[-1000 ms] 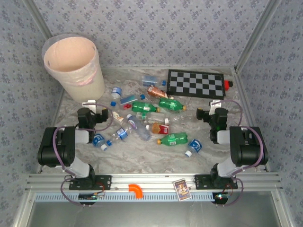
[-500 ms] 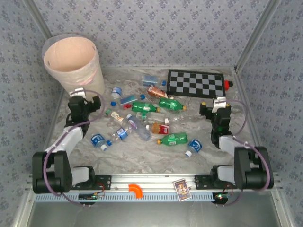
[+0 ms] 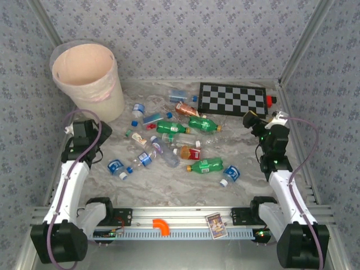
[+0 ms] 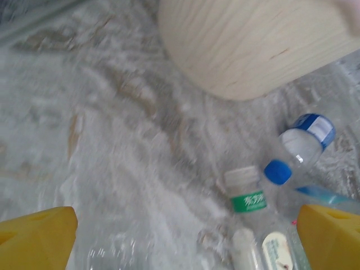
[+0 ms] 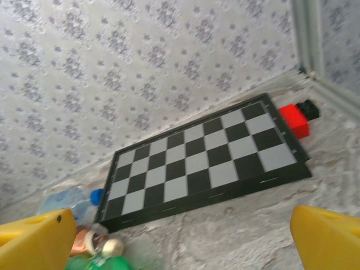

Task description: Put the plastic bottles in the bin

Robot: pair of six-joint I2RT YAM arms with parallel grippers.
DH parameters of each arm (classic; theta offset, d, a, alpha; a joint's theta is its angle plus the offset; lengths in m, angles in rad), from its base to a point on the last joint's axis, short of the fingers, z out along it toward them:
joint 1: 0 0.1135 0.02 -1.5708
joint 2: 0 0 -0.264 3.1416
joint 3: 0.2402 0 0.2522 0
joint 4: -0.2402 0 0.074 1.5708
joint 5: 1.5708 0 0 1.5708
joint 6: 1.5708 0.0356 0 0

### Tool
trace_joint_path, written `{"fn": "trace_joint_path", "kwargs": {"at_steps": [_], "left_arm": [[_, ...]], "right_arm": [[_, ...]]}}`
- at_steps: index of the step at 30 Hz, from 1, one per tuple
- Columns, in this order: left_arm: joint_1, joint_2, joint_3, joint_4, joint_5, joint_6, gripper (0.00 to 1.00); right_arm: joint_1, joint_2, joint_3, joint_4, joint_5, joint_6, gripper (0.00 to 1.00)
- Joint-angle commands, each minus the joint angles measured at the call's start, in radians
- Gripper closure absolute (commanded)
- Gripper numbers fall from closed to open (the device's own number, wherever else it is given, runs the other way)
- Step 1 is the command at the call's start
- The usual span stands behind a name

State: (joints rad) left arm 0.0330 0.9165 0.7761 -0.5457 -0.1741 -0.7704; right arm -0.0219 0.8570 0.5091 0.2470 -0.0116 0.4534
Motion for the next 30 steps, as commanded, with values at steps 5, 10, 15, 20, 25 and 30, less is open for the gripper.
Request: {"fn": "trace_joint_path", "kwargs": {"at_steps": [5, 10, 15, 20, 25, 30], "left_arm": [[-0.02, -0.121, -0.062, -0.323, -0.021, -0.189, 0.0], [-0.069, -0.133, -0.109, -0.367, -0.003, -0.213, 0.0], [-0.106, -0.075, -0.137, -0.333, 0.013, -0.183, 0.0], [-0.108, 0.001, -0.168, -0.257, 0.064, -0.167, 0.04], [-0.108, 0.076, -0.181, -0.182, 0.109, -0.154, 0.05], [-0.108, 0.143, -0.188, -0.14, 0.122, -0.139, 0.06]], "right_arm": [[0.159, -0.02, 0.103, -0.146, -0.073, 0.025, 0.0], [0.336, 0.012, 0.181, -0.212, 0.018, -0.075, 0.0], [0.457, 0.053, 0.224, -0.217, 0.035, -0.102, 0.0], [0.571, 0.084, 0.264, -0.247, 0.112, -0.148, 0.0], [0.644, 0.109, 0.286, -0.265, 0.151, -0.181, 0.0], [0.697, 0.139, 0.312, -0.278, 0.17, -0.2, 0.0]]}}
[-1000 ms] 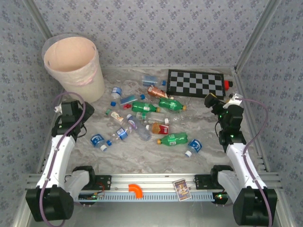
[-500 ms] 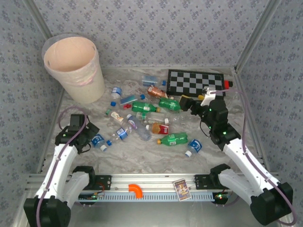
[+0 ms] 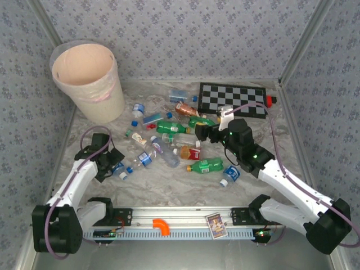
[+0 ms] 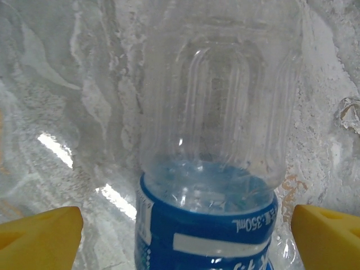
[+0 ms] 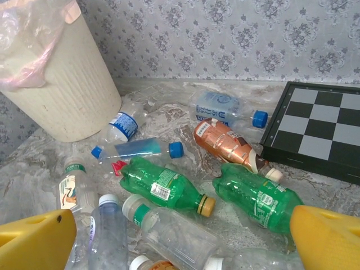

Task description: Put the plastic bottles in the bin

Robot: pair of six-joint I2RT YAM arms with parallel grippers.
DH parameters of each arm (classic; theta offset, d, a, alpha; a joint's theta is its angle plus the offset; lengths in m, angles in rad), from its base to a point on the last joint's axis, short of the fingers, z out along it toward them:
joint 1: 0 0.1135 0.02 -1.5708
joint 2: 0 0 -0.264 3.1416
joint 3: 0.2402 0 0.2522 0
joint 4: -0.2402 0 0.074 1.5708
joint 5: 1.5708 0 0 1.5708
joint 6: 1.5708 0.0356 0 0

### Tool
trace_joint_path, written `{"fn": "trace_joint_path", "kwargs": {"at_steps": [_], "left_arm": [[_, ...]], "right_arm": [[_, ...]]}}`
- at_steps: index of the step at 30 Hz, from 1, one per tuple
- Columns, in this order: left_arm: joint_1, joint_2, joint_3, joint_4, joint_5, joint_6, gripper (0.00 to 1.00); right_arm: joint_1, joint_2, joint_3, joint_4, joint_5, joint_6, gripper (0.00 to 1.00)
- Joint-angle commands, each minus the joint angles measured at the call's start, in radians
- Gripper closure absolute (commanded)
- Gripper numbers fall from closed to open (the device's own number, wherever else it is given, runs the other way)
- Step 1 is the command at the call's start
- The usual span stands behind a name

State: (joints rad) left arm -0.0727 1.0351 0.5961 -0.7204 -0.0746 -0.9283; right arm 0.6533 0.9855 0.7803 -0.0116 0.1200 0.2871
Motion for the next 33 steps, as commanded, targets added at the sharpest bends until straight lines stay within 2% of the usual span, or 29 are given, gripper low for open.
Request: {"fn": "trace_joint_path", "kwargs": {"at_steps": [1, 12, 14, 17, 19, 27, 33], "left_arm": [[-0.001, 0.04, -0.01, 0.063, 0.023, 0.017, 0.06], [0.031, 0.108, -0.046, 0.15, 0.065, 0.026, 0.28], [0.034, 0.103, -0.047, 0.145, 0.067, 0.029, 0.34], [0.036, 0.069, -0.047, 0.127, 0.058, 0.036, 0.36], [0.039, 0.035, -0.045, 0.11, 0.051, 0.04, 0.43], [0.039, -0.089, 0.015, 0.005, 0.055, 0.046, 0.43], [0.036, -0.201, 0.15, -0.069, 0.067, 0.055, 0.43]], "right_arm": [[0.033, 0.018, 0.046, -0.019, 0.038, -0.039, 0.0], [0.129, 0.061, 0.089, -0.037, 0.1, -0.069, 0.0], [0.138, 0.065, 0.093, -0.037, 0.107, -0.074, 0.01], [0.149, 0.065, 0.096, -0.037, 0.117, -0.076, 0.0], [0.156, 0.067, 0.099, -0.034, 0.125, -0.078, 0.0], [0.183, 0.071, 0.113, -0.035, 0.136, -0.078, 0.0], [0.218, 0.062, 0.132, -0.04, 0.139, -0.088, 0.0]]}}
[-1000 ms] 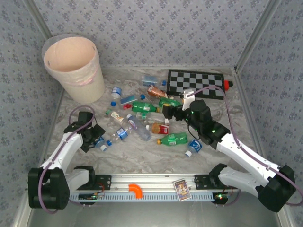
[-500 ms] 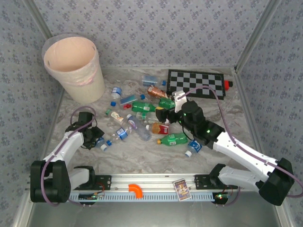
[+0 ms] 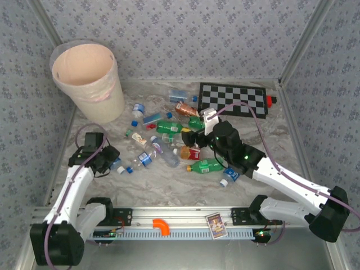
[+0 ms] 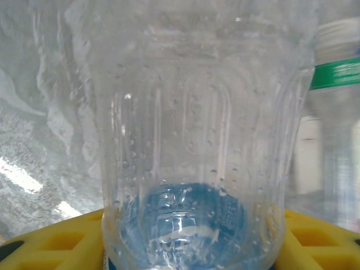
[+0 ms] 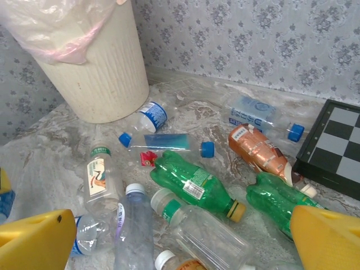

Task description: Put the plastic bottles in the bin

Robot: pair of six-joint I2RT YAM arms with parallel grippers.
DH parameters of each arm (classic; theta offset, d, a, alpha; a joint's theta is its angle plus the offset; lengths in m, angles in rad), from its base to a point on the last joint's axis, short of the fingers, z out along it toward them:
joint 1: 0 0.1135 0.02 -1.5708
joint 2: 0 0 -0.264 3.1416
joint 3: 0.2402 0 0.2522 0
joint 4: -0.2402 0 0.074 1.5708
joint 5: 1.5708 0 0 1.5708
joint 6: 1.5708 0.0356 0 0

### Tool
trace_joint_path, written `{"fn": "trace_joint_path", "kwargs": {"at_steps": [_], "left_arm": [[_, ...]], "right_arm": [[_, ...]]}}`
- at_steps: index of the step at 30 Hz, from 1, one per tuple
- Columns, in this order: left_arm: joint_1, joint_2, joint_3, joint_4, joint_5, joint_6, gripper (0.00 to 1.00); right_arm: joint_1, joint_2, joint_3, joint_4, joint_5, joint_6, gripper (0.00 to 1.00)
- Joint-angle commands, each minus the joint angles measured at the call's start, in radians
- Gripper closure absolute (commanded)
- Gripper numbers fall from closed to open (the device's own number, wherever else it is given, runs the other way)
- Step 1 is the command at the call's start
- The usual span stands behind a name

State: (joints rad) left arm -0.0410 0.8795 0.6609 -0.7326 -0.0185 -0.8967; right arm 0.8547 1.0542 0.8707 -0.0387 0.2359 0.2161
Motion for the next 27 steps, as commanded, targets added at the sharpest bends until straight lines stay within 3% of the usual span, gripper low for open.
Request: {"fn": "trace_joint_path", "kwargs": {"at_steps": [1, 7, 11, 27], "left_arm": [[0.004, -0.057, 0.119, -0.071, 0.009, 0.028, 0.43], [0.004, -0.053, 0.35, -0.118, -0.003, 0.089, 0.42], [0.003, 0.028, 0.549, -0.138, -0.06, 0.157, 0.42], [0.043, 0.617, 1.367, -0.129, -0.138, 0.233, 0.42]], "right_arm": [[0.024, -0.006, 0.046, -0.012, 0.027, -0.018, 0.01], [0.066, -0.003, 0.072, -0.01, 0.032, -0.032, 0.0], [0.101, -0.002, 0.101, -0.012, 0.039, -0.05, 0.0], [0.247, 0.007, 0.204, -0.078, 0.136, -0.125, 0.0]]}}
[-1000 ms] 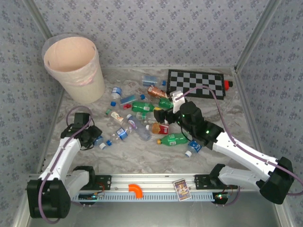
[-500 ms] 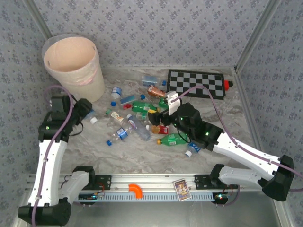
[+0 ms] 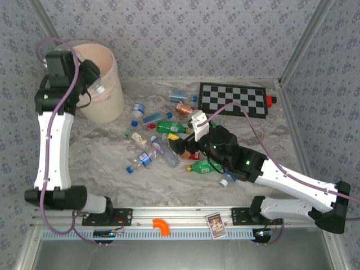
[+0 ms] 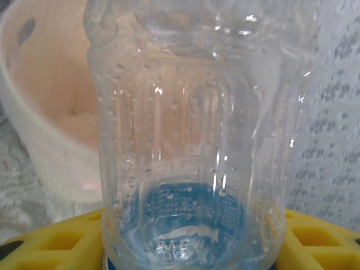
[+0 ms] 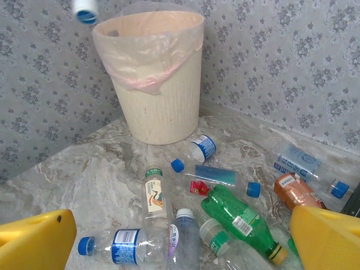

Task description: Put the plastic bottles in the bin

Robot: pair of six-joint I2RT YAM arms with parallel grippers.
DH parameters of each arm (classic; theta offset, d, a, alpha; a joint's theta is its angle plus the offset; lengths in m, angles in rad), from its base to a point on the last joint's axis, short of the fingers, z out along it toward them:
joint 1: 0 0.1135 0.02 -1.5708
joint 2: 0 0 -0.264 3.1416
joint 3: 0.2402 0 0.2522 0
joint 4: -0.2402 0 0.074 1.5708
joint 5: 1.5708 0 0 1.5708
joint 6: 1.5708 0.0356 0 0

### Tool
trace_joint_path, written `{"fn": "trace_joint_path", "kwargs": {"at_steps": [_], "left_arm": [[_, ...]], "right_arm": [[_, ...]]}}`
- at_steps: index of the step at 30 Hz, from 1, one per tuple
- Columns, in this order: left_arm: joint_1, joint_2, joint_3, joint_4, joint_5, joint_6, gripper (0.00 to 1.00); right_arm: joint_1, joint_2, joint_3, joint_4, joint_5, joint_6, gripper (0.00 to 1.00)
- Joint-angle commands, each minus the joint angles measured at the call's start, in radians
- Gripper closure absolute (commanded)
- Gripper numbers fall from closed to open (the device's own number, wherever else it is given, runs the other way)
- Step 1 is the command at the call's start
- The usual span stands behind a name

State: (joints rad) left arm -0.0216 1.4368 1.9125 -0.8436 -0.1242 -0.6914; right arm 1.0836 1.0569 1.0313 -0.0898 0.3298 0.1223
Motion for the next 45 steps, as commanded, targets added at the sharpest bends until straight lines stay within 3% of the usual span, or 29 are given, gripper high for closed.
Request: {"fn": "trace_joint_path", "kwargs": {"at_steps": [1, 10, 16, 22, 26, 31, 34, 37, 45], "left_arm": [[0.033, 0.097, 0.157, -0.022, -0.034, 0.025, 0.42], [0.107, 0.402, 0.497, -0.054, -0.083, 0.027, 0.42], [0.133, 0.506, 0.553, 0.0, -0.115, -0.002, 0.42], [0.151, 0.672, 0.773, -0.138, -0.086, -0.029, 0.41], [0.161, 0.692, 0.786, -0.157, -0.069, -0.031, 0.42], [0.163, 0.685, 0.783, -0.175, -0.062, -0.026, 0.22], [0.164, 0.67, 0.783, -0.175, -0.055, -0.017, 0.17], [0.163, 0.653, 0.781, -0.175, -0.054, -0.016, 0.01], [0.155, 0.606, 0.768, -0.196, -0.037, -0.039, 0.0]], "right_arm": [[0.024, 0.006, 0.05, -0.03, 0.048, -0.033, 0.0], [0.078, 0.033, 0.102, -0.072, 0.091, -0.047, 0.0], [0.109, 0.052, 0.126, -0.099, 0.122, -0.055, 0.01], [0.121, 0.061, 0.135, -0.103, 0.135, -0.056, 0.01], [0.124, 0.063, 0.135, -0.107, 0.143, -0.058, 0.01], [0.124, 0.066, 0.133, -0.101, 0.147, -0.062, 0.0], [0.124, 0.073, 0.137, -0.093, 0.142, -0.064, 0.0], [0.124, 0.076, 0.139, -0.09, 0.137, -0.064, 0.0], [0.124, 0.08, 0.135, -0.083, 0.132, -0.055, 0.01]]}}
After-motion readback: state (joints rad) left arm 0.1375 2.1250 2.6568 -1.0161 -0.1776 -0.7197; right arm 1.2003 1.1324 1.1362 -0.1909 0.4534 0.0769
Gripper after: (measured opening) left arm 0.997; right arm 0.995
